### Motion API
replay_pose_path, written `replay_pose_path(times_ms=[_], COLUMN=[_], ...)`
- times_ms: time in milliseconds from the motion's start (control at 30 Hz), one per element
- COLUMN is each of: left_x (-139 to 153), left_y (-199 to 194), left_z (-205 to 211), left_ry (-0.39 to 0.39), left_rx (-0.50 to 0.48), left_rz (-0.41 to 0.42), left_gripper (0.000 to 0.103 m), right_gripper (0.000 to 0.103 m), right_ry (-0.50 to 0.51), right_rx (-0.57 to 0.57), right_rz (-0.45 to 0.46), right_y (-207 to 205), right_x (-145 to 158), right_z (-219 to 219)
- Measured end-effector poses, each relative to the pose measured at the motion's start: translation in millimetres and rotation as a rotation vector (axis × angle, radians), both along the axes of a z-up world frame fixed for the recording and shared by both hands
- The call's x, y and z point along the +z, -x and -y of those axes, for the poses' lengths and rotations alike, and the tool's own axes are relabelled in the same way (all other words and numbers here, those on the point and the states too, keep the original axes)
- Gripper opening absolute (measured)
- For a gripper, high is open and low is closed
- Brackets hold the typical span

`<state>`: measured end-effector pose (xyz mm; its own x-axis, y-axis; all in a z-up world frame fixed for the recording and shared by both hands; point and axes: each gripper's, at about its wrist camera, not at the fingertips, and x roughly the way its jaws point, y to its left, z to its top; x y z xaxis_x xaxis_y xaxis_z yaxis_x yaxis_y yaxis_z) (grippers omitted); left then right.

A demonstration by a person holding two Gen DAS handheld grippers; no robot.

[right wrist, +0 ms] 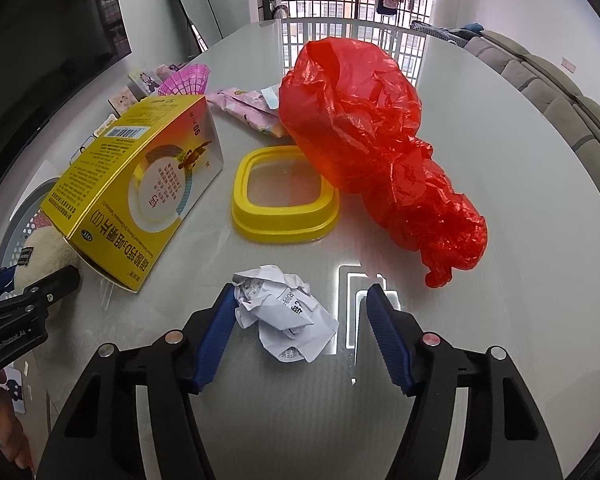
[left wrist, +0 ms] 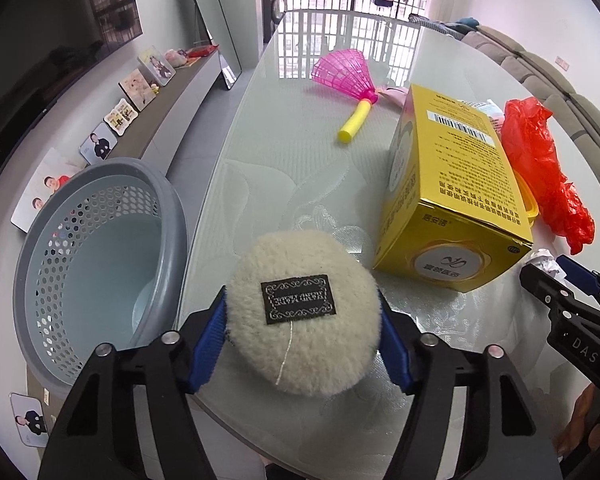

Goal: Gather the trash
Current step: 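Close the right tool on the paper ball while the left tool grips the cream pad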

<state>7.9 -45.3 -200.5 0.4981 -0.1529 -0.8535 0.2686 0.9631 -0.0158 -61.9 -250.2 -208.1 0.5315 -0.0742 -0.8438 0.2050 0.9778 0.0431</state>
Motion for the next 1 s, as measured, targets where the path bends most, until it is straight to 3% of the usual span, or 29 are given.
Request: replay_pose_path(times_ms=[233,400,733,1000], left_x=[-0.2,1.4,15.3,48.7], left_y=[1.2,2.6,9.7,22.6], left_z=[-2.0,-6.3,-13.6,-27.4], left_ry=[0.010,0.016,0.021,0.011], left_rx=[0.003,0.012,0.023,0.062], left_rz=[0.006,0.002,0.015,0.025], left_gripper=[0.058,0.057,0.056,0.056], right_gripper=[0.046,0.040,0.039,0.039], right_ry=[-0.025,-0.048,-0.053,-0.057], right_rx=[0.024,0.039,0.047,0.077], right_rz=[0.008,0.018,0.042,0.032], right_y=[3.0,6.2,14.0,25.9], right_x=[4.0,7.5,21.9,48.1], right_z=[-1.4,-2.0,-7.2,-15.7])
